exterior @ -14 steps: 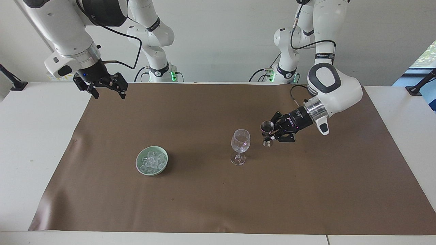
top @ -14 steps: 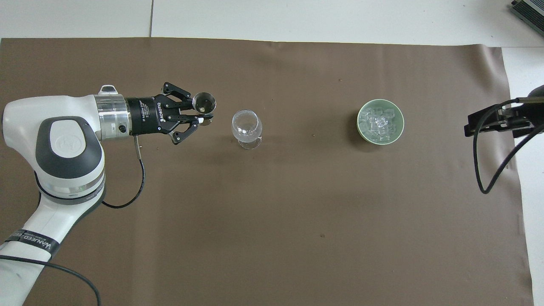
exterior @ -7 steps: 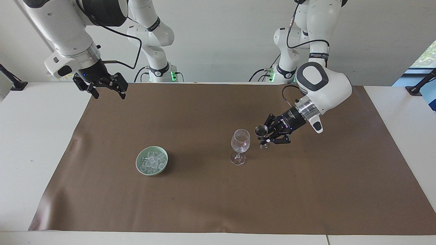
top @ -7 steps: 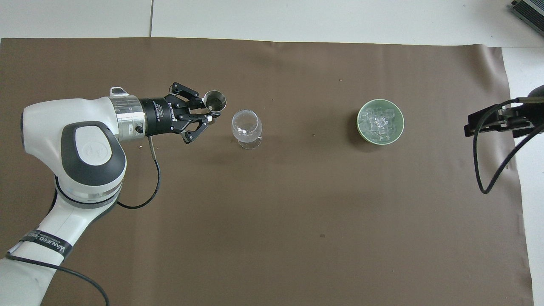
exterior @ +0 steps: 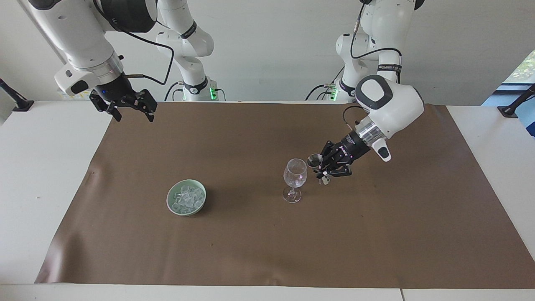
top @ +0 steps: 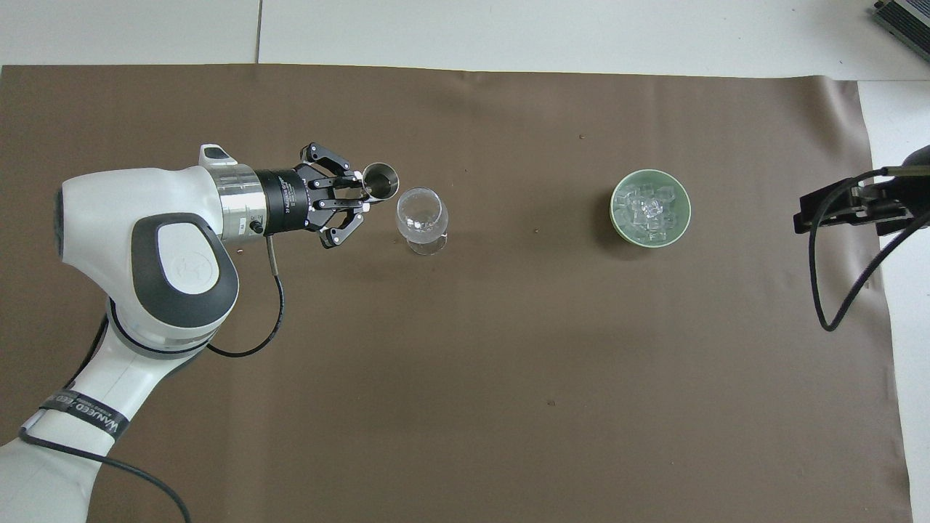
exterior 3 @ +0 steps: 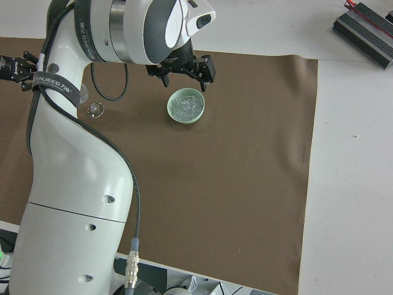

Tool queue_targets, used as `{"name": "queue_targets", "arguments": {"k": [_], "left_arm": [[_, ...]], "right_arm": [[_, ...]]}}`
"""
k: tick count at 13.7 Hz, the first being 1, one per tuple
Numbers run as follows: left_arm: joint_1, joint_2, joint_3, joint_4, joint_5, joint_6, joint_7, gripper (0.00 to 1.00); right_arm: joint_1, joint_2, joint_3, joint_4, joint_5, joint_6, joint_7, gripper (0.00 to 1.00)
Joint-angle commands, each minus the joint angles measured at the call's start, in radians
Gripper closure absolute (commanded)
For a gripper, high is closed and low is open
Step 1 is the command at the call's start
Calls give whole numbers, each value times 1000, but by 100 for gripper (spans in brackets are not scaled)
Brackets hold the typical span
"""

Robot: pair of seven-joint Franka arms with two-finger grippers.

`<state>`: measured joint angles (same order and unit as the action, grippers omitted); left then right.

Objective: Pour wine and add ice with both arms
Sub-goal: 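Tilt the jigger over the clear glass with the left gripper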

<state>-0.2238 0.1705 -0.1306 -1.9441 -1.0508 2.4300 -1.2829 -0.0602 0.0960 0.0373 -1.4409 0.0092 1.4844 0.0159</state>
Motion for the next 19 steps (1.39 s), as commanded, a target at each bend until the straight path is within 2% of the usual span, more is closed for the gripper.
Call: {"name": "queue_targets", "arguments": {"k": [1,8,19], "left_arm": [[-46,-26,16,-24,43,61,-15,100],[-68,-40,16,-35,124,107,5,100],[-94,-45,16,-56,173,215,106,100]], "right_arm": [[0,-15,-10,-23,20,16,-17,0],[0,-15,-10,-23,20,16,-17,0],[0,-15,-10,-23,20,16,-17,0]]}}
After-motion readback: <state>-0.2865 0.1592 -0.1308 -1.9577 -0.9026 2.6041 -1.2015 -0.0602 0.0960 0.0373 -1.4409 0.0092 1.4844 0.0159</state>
